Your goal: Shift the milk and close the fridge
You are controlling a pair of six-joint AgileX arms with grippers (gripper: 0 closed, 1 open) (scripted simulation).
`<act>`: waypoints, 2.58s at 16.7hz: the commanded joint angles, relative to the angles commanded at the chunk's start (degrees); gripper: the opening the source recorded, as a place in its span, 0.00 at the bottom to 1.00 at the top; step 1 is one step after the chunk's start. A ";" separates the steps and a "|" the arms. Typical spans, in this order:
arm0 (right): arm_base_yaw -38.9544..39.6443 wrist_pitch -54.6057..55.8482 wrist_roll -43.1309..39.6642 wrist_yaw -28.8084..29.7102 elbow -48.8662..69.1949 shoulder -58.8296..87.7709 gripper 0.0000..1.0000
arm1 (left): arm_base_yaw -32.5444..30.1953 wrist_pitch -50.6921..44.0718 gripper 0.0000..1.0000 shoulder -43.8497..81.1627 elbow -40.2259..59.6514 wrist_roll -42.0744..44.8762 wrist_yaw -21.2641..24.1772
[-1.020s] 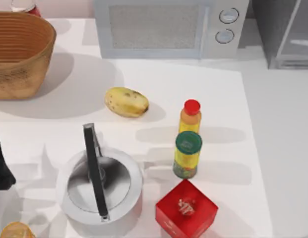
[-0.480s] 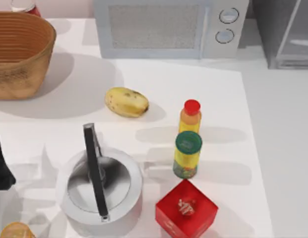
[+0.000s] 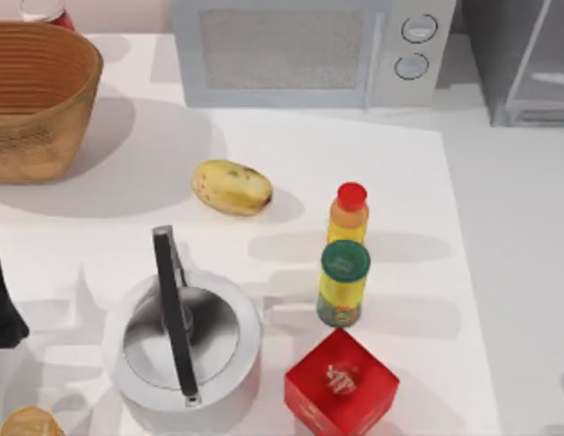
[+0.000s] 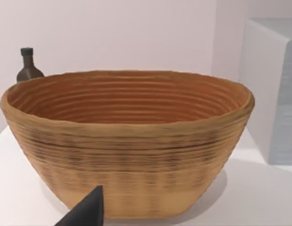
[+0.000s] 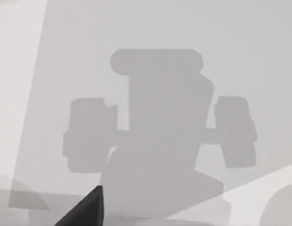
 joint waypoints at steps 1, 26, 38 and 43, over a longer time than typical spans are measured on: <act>-4.25 -0.61 -4.90 -2.22 1.58 4.92 1.00 | 0.00 0.00 1.00 0.00 0.00 0.00 0.00; -85.28 4.21 -96.20 -44.54 29.78 96.91 1.00 | 0.00 0.00 1.00 0.00 0.00 0.00 0.00; -65.73 30.34 -64.67 -40.61 29.42 98.79 1.00 | 0.00 0.00 1.00 0.00 0.00 0.00 0.00; -51.31 50.60 -40.84 -37.56 29.34 98.45 1.00 | 0.00 0.00 1.00 0.00 0.00 0.00 0.00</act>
